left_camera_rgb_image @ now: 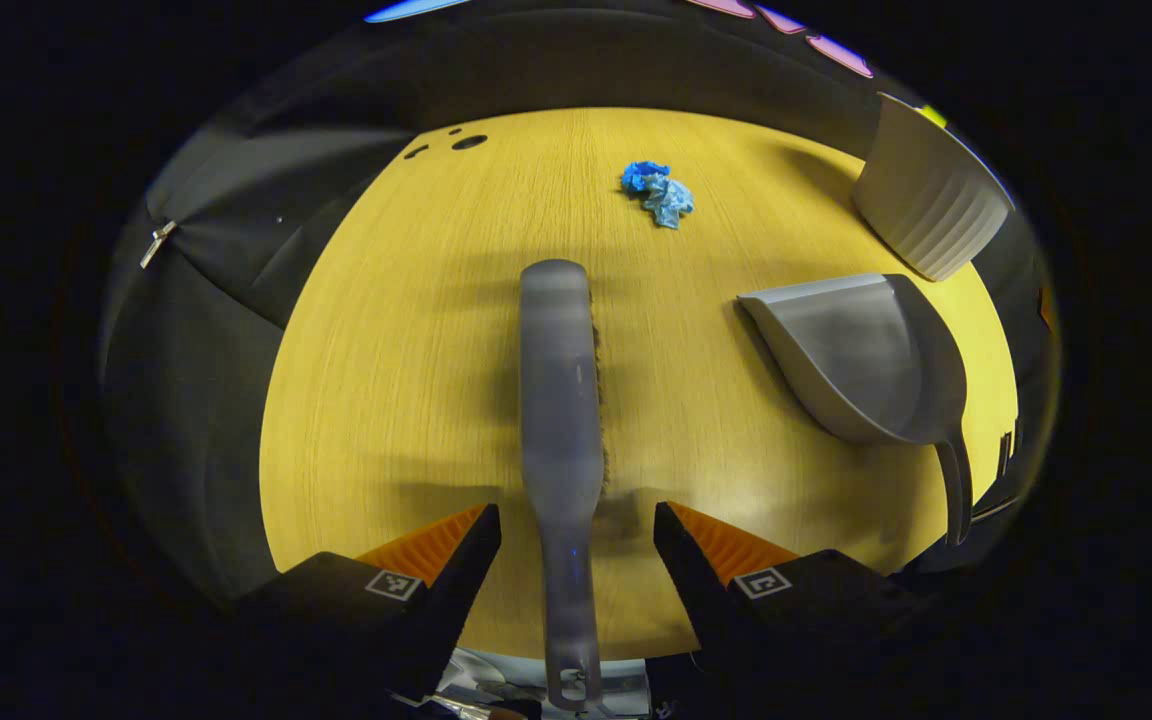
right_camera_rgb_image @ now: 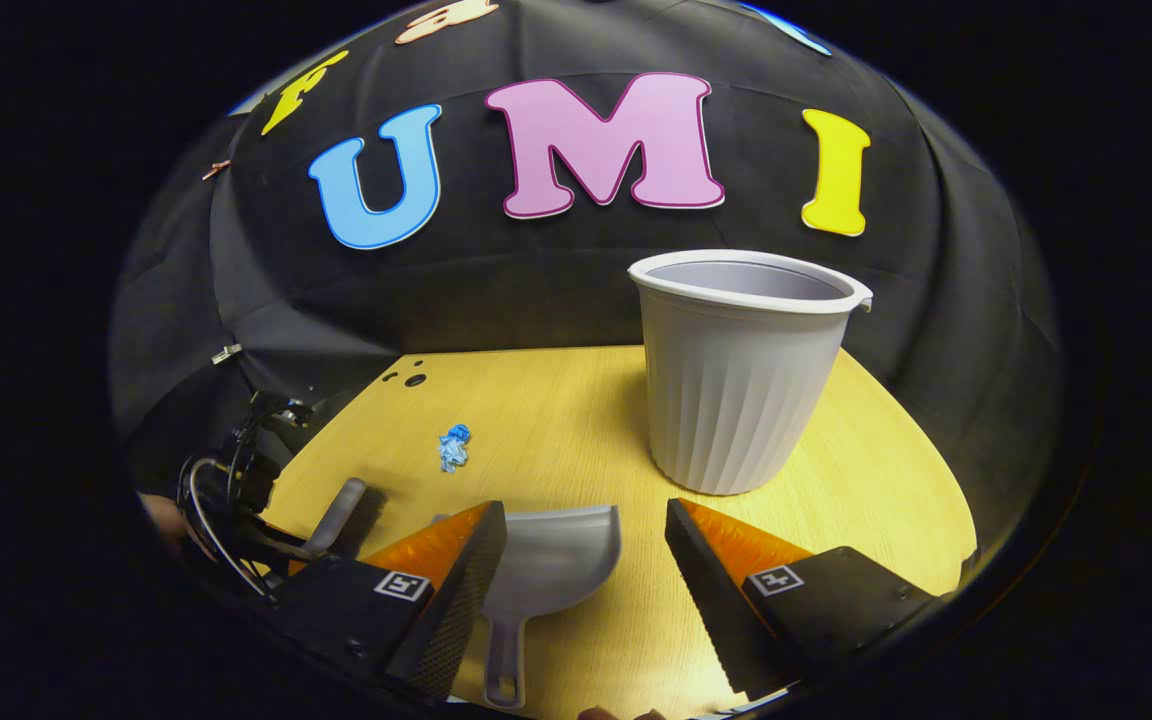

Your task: Pick up the small broom and dustpan from the desktop, sweep the trash into the dustpan with the broom, and then empty the trash into the garbage bin.

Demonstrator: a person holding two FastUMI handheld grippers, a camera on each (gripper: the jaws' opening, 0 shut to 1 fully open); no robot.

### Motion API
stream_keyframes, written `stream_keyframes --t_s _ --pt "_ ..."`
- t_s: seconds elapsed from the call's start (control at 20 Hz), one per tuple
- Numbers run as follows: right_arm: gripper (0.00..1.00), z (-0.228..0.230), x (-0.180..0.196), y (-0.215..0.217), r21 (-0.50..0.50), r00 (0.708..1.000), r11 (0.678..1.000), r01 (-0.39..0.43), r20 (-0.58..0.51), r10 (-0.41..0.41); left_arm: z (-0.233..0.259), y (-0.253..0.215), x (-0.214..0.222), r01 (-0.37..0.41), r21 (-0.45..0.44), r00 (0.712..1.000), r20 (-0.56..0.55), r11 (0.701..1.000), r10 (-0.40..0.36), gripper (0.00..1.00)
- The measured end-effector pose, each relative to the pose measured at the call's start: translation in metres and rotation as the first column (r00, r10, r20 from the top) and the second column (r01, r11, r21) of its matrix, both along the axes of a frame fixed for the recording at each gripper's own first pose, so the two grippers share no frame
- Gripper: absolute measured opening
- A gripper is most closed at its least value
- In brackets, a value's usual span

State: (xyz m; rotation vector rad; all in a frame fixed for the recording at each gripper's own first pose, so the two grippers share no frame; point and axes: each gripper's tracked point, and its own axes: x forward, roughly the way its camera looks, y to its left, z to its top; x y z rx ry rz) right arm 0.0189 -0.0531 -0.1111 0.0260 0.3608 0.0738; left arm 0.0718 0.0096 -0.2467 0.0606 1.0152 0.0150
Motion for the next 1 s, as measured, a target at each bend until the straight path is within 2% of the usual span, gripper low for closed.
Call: stream_keyframes --t_s 0.2,0.25,0.35,0.5,0.65,0.75,0.85,1.0 --pt "0.99 -0.016 -0.004 -0.003 0.004 0.997 1.000 -0.010 -0.071 0.011 -0.018 -0.006 -0.005 -0.005 -0.045 0.994 -0.113 0.999 0.000 0.92" --pt "0.99 -0.022 -0.006 -0.004 -0.008 0.996 1.000 -0.016 -0.093 0.015 -0.019 -0.006 -0.005 -0.016 -0.047 0.992 -0.128 0.999 0.010 0.87" --pt "0.99 -0.032 -0.010 -0.005 -0.029 0.991 0.999 -0.022 -0.134 0.017 -0.019 -0.006 -0.001 -0.010 -0.047 0.992 -0.125 0.999 0.004 0.79" --pt "0.99 -0.045 -0.018 0.005 0.003 0.978 0.999 -0.032 -0.206 0.032 -0.018 -0.005 0.001 0.024 -0.032 0.990 -0.137 0.999 -0.028 0.75" --pt "0.99 -0.059 -0.022 0.013 -0.018 0.958 0.999 -0.047 -0.285 0.040 -0.019 -0.007 -0.002 0.043 -0.027 0.983 -0.176 0.999 -0.047 0.51" --pt "0.99 -0.066 -0.025 0.017 -0.057 0.945 0.996 -0.075 -0.324 0.053 -0.018 -0.008 -0.002 0.037 -0.028 0.983 -0.177 0.999 -0.042 0.40" --pt "0.99 -0.072 -0.029 0.024 -0.053 0.927 0.994 -0.096 -0.369 0.070 -0.019 -0.007 -0.001 0.034 -0.027 0.985 -0.166 0.999 -0.038 0.29" --pt "1.00 -0.086 -0.032 0.032 -0.023 0.899 0.997 -0.076 -0.435 0.058 -0.019 -0.007 -0.002 0.019 -0.040 0.989 -0.146 0.999 -0.025 0.28"
